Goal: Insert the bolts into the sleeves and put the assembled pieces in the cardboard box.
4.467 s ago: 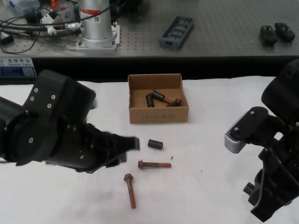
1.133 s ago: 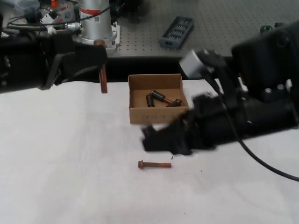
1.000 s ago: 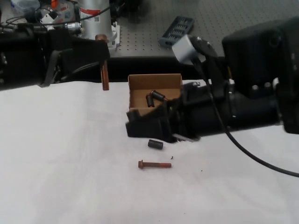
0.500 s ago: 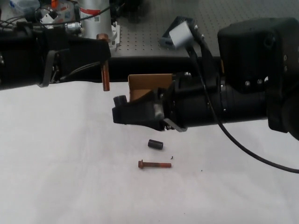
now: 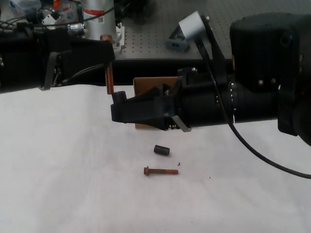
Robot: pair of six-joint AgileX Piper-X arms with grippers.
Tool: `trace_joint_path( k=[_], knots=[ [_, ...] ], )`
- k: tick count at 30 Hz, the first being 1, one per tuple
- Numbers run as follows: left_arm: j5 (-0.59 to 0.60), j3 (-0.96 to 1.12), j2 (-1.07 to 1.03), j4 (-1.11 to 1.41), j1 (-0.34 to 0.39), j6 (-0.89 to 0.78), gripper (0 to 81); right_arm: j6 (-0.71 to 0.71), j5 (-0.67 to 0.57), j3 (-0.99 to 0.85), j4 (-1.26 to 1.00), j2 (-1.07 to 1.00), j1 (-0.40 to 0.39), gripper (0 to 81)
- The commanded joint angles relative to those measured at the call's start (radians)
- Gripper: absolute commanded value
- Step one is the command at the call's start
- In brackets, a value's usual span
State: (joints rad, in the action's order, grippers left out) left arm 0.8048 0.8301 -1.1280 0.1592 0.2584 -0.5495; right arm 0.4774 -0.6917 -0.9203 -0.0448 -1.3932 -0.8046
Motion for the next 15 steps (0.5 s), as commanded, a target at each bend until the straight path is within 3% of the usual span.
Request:
trace_joint_path(
  k=[1,15],
  knots=[
    [0.014,0.005,0.012,0.022,-0.002,-0.018,0.6,0.000,-0.022,-0.006,-0.022,0.004,-0.002,2.8],
    [0.023,0.005,0.012,0.022,-0.002,-0.054,0.6,0.009,-0.045,-0.006,-0.022,0.004,-0.002,2.8]
  ],
)
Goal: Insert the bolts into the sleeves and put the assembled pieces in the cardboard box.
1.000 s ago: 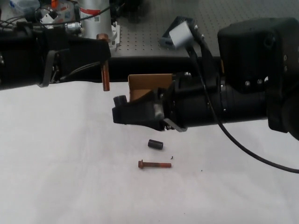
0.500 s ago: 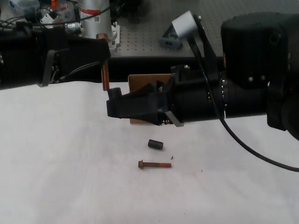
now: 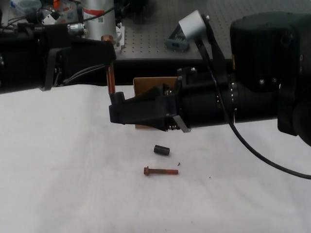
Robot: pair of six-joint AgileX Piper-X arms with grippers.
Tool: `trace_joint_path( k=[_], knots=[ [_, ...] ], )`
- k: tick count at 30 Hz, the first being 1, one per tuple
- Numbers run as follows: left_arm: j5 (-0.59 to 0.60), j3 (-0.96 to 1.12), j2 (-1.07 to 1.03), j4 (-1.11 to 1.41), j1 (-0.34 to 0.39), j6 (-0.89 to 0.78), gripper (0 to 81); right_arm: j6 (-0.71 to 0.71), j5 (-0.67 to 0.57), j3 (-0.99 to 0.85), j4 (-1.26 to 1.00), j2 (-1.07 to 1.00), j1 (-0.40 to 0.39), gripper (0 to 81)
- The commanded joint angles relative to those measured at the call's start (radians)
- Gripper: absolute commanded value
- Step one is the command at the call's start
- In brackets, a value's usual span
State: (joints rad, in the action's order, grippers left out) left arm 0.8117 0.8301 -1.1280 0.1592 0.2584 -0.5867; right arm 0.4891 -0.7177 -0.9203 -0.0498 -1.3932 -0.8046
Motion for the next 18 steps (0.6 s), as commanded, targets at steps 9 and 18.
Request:
trace_joint_path(
  k=[9,18],
  knots=[
    [0.032,0.005,0.012,0.022,0.055,-0.019,0.6,-0.003,-0.014,-0.006,-0.039,0.004,-0.002,2.8],
    [0.022,0.005,0.012,0.022,0.055,0.004,0.6,0.012,-0.011,-0.006,-0.039,0.004,-0.002,2.8]
  ],
)
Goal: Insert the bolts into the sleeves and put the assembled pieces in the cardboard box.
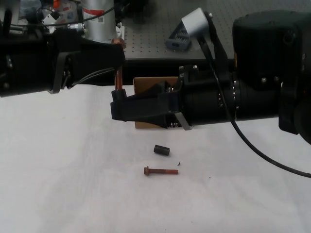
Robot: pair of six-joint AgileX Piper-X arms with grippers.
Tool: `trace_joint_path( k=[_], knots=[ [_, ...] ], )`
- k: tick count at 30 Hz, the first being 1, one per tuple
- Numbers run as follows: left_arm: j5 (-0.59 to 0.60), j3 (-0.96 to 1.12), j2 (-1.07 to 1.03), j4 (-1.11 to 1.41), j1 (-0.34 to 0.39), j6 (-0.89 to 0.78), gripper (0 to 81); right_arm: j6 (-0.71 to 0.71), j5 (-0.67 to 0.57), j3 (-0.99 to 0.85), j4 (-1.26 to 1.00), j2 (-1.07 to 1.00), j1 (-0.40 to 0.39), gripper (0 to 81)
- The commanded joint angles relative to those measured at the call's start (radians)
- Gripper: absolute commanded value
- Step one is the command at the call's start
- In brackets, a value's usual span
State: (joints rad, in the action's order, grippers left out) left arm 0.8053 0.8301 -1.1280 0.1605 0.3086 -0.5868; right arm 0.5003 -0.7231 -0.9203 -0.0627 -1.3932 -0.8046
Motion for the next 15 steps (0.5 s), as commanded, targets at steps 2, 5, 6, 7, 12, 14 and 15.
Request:
trace_joint_path(
  k=[2,5,6,7,12,14,15],
  knots=[
    [0.028,0.005,0.012,0.021,0.004,0.004,0.6,0.000,0.004,-0.006,-0.026,0.004,-0.002,2.8],
    [0.028,0.005,0.012,0.021,0.005,0.029,0.6,0.000,0.041,-0.006,-0.026,0.006,-0.002,2.8],
    [0.028,0.005,0.012,0.021,0.005,0.036,0.6,0.000,0.041,-0.006,-0.026,0.006,0.001,2.8],
    [0.026,0.005,0.012,0.021,0.005,0.040,0.6,0.000,0.041,-0.006,-0.026,0.006,0.002,2.8],
    [0.010,0.005,0.012,0.019,-0.003,0.041,0.6,0.000,0.059,-0.006,-0.026,0.006,0.001,2.8],
    [0.010,0.005,0.012,0.019,-0.012,0.041,0.6,0.000,0.065,-0.006,-0.026,0.006,0.001,2.8],
    [0.010,0.005,0.012,0.019,-0.019,0.041,0.6,0.000,0.067,-0.006,-0.026,0.006,0.001,2.8]
  ],
)
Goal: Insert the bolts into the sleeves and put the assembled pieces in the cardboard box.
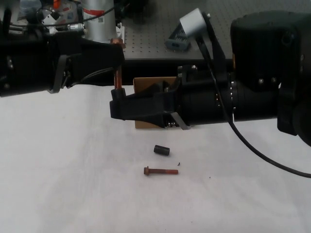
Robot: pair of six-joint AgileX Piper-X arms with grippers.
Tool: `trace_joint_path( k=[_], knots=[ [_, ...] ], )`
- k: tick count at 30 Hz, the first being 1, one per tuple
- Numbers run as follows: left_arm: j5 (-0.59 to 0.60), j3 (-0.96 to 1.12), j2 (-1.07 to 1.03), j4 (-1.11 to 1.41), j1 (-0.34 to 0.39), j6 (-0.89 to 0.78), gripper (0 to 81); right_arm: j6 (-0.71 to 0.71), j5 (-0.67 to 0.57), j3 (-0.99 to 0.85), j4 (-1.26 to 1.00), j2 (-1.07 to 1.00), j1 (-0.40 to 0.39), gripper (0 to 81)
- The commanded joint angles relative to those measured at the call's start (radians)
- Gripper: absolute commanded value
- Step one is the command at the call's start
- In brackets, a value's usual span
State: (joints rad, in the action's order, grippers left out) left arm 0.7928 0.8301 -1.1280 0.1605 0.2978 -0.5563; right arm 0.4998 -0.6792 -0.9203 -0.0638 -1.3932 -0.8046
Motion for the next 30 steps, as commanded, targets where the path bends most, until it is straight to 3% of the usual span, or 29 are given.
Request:
trace_joint_path(
  k=[1,6,20,30],
  knots=[
    [0.023,0.005,0.012,0.019,-0.016,0.010,0.6,0.001,0.027,-0.006,-0.025,0.006,0.001,2.8],
    [0.052,0.005,0.012,0.016,-0.054,0.008,0.6,0.001,0.042,-0.006,-0.025,0.006,0.005,2.8],
    [0.091,0.005,0.012,-0.115,-0.055,0.043,0.6,-0.061,-0.012,-0.006,-0.025,0.006,0.017,2.8],
    [0.195,0.005,0.012,-0.116,-0.055,0.048,0.6,-0.114,-0.034,-0.006,-0.025,0.006,0.017,2.8]
  ],
)
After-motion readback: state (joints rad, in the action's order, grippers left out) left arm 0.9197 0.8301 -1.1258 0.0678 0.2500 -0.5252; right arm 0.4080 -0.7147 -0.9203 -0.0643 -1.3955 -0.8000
